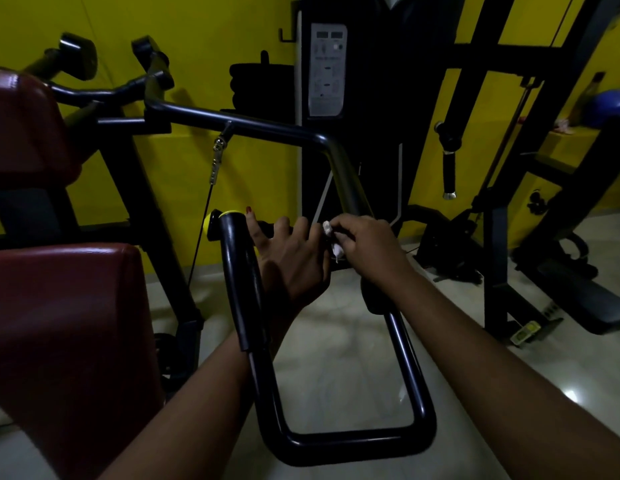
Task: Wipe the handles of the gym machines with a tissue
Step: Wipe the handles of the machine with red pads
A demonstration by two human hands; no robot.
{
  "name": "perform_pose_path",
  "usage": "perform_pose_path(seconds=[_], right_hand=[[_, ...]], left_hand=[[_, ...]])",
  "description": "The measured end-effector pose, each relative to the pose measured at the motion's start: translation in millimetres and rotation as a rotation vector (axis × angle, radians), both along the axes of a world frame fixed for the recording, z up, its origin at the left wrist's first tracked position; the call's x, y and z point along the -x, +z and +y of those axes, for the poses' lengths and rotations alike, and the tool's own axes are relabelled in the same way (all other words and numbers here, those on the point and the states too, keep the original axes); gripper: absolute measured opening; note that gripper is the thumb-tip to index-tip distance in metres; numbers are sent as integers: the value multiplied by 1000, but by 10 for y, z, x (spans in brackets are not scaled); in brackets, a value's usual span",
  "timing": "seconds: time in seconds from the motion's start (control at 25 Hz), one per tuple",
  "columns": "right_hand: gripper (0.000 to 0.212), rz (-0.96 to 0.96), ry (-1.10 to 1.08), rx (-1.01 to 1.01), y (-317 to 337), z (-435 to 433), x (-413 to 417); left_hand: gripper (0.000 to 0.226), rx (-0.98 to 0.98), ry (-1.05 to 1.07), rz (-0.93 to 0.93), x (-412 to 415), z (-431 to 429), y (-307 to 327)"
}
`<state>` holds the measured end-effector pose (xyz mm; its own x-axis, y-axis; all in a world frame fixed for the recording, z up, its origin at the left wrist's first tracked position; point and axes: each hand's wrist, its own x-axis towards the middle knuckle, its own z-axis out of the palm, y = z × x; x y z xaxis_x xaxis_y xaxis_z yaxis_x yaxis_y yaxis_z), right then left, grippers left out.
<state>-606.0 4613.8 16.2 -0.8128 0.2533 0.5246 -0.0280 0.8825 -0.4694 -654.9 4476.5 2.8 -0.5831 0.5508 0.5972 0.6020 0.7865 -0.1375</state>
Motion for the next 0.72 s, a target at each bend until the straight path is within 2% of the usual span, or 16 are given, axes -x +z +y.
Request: perform_pose_path(seconds=[0.12, 0.28, 0.36, 0.4, 0.6, 0.72], right_hand=[[21, -272, -60, -48, 65, 8, 78], [32, -622, 42, -160, 385, 38, 257], [35, -700, 55, -218, 436, 28, 318], [33, -654, 49, -193, 392, 41, 316], [11, -171, 14, 111, 64, 117, -68], [11, -20, 20, 188, 16, 122, -278]], left_hand=[[31, 8, -5, 11, 22, -17, -25], [30, 0, -15, 24, 26, -27, -35], [31, -14, -20, 27, 34, -20, -38], [31, -15, -23, 35, 37, -22, -44], [28, -29, -37, 66, 72, -27, -71], [29, -43, -21, 42, 62, 6, -56]])
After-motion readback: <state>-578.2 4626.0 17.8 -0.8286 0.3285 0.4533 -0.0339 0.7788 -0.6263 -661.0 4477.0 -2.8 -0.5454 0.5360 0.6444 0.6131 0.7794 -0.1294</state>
